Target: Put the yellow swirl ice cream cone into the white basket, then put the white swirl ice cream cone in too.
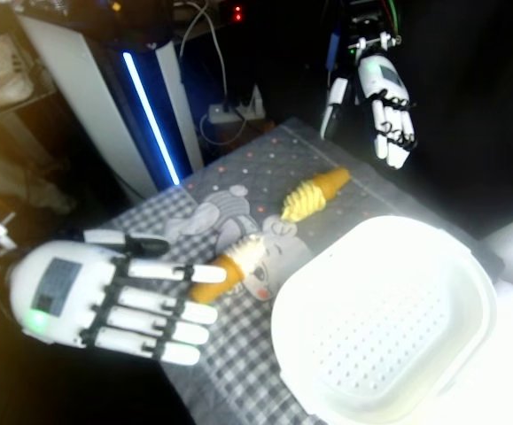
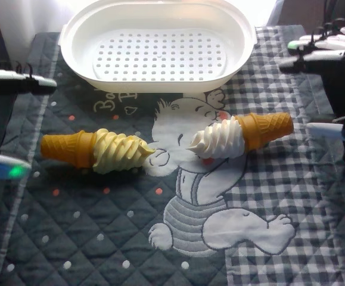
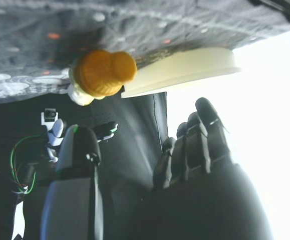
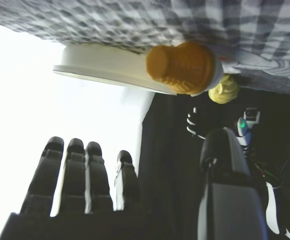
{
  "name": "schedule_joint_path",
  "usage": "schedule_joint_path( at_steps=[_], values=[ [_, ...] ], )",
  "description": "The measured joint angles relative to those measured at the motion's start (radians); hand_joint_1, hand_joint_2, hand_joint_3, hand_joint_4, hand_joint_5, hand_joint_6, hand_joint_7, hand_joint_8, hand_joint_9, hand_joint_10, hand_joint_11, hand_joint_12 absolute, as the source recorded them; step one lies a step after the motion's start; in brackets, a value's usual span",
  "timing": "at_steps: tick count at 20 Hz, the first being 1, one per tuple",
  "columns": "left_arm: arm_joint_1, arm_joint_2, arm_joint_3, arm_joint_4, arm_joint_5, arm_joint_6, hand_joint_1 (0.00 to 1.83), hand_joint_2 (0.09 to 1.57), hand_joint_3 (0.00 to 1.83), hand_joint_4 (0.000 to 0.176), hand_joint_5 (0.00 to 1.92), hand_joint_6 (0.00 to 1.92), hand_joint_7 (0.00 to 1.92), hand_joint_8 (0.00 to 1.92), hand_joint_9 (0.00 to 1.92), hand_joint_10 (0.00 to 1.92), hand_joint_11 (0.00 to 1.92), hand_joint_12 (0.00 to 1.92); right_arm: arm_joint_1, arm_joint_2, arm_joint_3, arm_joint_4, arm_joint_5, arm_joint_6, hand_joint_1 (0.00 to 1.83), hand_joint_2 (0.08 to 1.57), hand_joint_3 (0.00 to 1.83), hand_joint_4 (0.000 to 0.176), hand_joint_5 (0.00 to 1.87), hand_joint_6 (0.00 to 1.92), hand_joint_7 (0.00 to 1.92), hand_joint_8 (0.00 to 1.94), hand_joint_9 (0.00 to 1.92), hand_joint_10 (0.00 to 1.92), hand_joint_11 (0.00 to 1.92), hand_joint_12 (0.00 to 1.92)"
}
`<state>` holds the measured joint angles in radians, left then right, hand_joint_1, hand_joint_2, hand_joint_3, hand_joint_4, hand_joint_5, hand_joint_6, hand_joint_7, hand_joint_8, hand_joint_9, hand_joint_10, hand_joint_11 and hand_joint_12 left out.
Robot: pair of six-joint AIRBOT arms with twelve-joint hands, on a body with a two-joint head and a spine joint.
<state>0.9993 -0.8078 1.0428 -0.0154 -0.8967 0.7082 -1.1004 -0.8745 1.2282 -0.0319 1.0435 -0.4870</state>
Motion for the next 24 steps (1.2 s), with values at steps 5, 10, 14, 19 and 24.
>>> schedule_joint_path(
  at_steps=[5, 10, 14, 19, 24],
  values=[
    [-0.086, -0.024, 0.022, 0.096, 0.073, -0.001, 0.74, 0.86, 0.0, 0.078, 0.51, 0.0, 0.42, 0.0, 0.41, 0.0, 0.08, 0.99, 0.0, -0.001, 0.006, -0.002, -0.003, 0.0, 0.96, 1.12, 0.0, 0.074, 0.5, 0.0, 0.22, 0.0, 0.16, 0.0, 0.0, 0.42],
    [-0.214, -0.101, 0.067, 0.231, 0.197, -0.023, 0.8, 0.73, 0.0, 0.063, 0.49, 0.0, 0.42, 0.0, 0.45, 0.0, 0.21, 0.91, 0.0, -0.003, 0.007, -0.004, -0.002, 0.005, 0.98, 1.1, 0.0, 0.054, 0.51, 0.0, 0.24, 0.0, 0.18, 0.0, 0.0, 0.53],
    [-0.275, -0.175, 0.111, 0.358, 0.273, -0.103, 0.85, 0.71, 0.0, 0.089, 0.46, 0.0, 0.42, 0.0, 0.49, 0.0, 0.31, 0.88, 0.0, -0.003, 0.007, -0.005, -0.003, 0.011, 0.97, 1.1, 0.0, 0.083, 0.47, 0.0, 0.23, 0.0, 0.2, 0.0, 0.0, 0.58],
    [-0.3, -0.225, 0.133, 0.437, 0.37, -0.112, 0.89, 0.71, 0.0, 0.041, 0.49, 0.0, 0.48, 0.0, 0.58, 0.0, 0.39, 0.8, 0.003, -0.003, 0.007, -0.014, 0.002, 0.031, 0.94, 1.09, 0.0, 0.152, 0.32, 0.0, 0.2, 0.0, 0.17, 0.0, 0.0, 0.5],
    [-0.335, -0.292, 0.185, 0.499, 0.467, -0.114, 1.22, 0.9, 0.02, 0.0, 0.88, 0.01, 1.02, 0.17, 0.97, 0.57, 0.81, 1.13, 0.003, -0.003, 0.007, -0.014, 0.007, 0.037, 0.94, 1.1, 0.0, 0.143, 0.32, 0.0, 0.22, 0.0, 0.2, 0.0, 0.0, 0.57]
  ],
)
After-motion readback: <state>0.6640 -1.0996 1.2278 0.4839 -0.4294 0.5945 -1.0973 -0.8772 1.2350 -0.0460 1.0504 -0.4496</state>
